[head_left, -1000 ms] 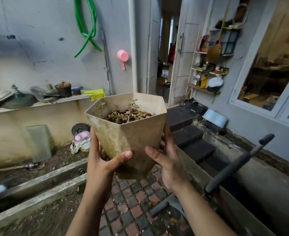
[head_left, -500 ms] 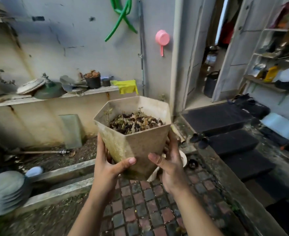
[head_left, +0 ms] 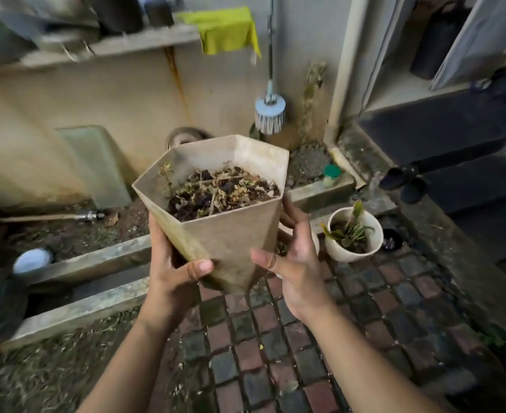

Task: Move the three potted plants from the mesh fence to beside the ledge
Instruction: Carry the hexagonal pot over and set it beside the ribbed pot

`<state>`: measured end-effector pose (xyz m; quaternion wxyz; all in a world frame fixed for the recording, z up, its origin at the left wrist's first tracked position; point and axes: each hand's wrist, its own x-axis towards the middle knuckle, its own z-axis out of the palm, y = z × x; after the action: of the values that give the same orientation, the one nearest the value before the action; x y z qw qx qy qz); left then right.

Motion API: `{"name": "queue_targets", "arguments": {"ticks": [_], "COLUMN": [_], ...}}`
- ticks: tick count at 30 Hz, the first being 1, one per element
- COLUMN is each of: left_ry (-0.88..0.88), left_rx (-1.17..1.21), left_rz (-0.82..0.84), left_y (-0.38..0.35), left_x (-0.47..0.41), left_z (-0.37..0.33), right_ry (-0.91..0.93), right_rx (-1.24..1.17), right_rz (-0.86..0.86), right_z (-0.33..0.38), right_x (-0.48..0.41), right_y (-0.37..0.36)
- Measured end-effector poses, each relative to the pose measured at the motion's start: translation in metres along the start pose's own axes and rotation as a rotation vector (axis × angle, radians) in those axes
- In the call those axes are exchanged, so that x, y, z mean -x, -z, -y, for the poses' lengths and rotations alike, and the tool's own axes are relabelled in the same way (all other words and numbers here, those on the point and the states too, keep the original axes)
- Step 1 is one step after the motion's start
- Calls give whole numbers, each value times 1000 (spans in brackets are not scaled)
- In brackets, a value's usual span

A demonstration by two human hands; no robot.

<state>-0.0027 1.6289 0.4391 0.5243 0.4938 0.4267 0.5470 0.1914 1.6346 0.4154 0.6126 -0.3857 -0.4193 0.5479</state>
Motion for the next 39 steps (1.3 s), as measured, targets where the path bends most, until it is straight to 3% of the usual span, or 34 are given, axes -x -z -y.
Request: {"name": "queue_targets", "arguments": {"ticks": [11, 16, 21, 28, 34, 39], "left_ry": [9, 31, 66, 114, 152, 161], "left_rx": [49, -73, -159, -321, -329, -334], "left_rz": [-77, -114, -166, -90, -260, -348], "left_y": [104, 132, 148, 157, 161, 166], "left_x": [-6, -8, -29, -62, -49, -40], "left_z": [399, 513, 561, 566, 576, 598], "right_ry": [-99, -91, -133, -159, -374, -431], "right_rx": [55, 96, 55, 149, -12, 80], "right_rz": [187, 146, 163, 180, 238, 254], "right_z": [-366, -493, -554, -582, -575, -590], "right_x": [-23, -22, -42, -70, -83, -77], "right_y": [112, 148, 161, 162, 145, 138]}}
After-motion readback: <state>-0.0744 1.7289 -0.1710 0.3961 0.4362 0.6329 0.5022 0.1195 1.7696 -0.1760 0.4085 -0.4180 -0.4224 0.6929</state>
